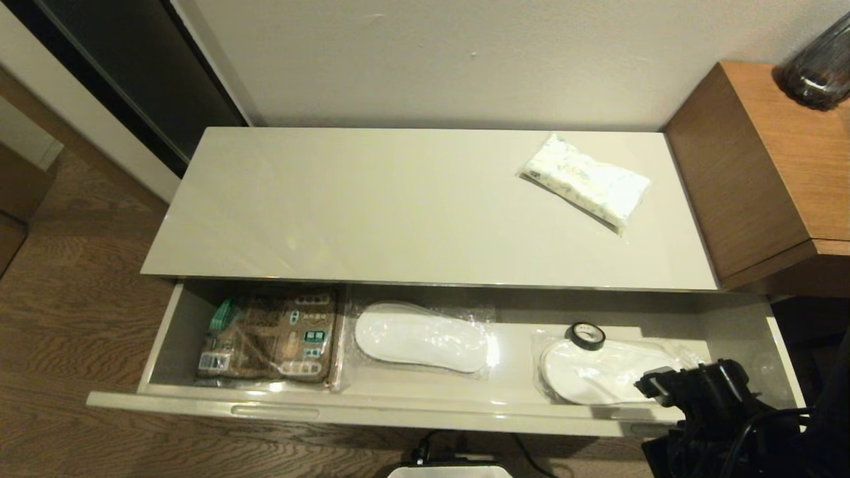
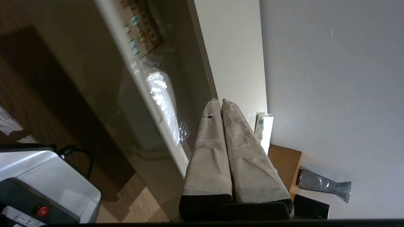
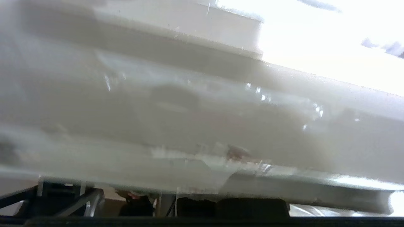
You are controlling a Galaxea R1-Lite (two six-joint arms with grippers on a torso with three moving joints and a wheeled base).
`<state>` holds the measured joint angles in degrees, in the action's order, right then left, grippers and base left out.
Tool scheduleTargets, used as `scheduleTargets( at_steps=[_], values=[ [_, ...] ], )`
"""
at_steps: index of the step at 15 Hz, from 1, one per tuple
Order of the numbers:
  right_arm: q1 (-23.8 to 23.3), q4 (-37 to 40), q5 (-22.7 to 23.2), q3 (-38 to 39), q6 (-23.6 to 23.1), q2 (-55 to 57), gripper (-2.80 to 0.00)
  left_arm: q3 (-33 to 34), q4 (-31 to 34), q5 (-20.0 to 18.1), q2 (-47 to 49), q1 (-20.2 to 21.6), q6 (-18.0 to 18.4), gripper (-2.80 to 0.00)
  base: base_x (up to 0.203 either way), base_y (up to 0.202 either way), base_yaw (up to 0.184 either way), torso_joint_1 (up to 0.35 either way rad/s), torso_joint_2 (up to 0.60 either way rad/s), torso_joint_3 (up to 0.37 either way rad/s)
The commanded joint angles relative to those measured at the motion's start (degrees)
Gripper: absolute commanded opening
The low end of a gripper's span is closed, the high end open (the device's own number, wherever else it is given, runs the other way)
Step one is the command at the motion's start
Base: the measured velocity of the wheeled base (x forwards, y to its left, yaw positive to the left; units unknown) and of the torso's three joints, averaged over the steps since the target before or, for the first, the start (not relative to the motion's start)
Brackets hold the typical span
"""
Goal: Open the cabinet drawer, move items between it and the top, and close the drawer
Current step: Close the drawer
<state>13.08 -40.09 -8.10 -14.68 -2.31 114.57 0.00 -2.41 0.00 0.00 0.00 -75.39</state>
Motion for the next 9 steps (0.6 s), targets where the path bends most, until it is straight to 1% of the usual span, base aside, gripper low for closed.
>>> scheduleTargets(
  at_steps=[1, 2, 5, 6, 9],
  values=[
    [-0.7, 5.5, -0.6, -6.0, -0.2, -6.0, -2.8, 0.0, 0.0, 0.0, 0.1, 0.0, -0.5, -2.8, 0.0, 0.0, 0.0, 0.0, 0.0, 0.0],
    [-1.1, 8.8, -1.0, -7.9, -0.3, -7.5, -2.8, 0.0, 0.0, 0.0, 0.1, 0.0, -0.5, -2.8, 0.0, 0.0, 0.0, 0.0, 0.0, 0.0],
    [-1.2, 9.0, -1.1, -8.0, -0.3, -7.6, -2.8, 0.0, 0.0, 0.0, 0.1, 0.0, -0.5, -2.8, 0.0, 0.0, 0.0, 0.0, 0.0, 0.0],
    [-1.2, 11.6, -1.1, -9.4, -0.4, -8.7, -2.8, 0.0, 0.0, 0.0, 0.1, 0.0, -0.5, -2.8, 0.0, 0.0, 0.0, 0.0, 0.0, 0.0],
    [-1.3, 21.8, -1.2, -23.0, -0.4, -12.8, -2.8, 0.0, 0.0, 0.0, 0.1, 0.0, -0.5, -2.8, 0.0, 0.0, 0.0, 0.0, 0.0, 0.0]
  ],
)
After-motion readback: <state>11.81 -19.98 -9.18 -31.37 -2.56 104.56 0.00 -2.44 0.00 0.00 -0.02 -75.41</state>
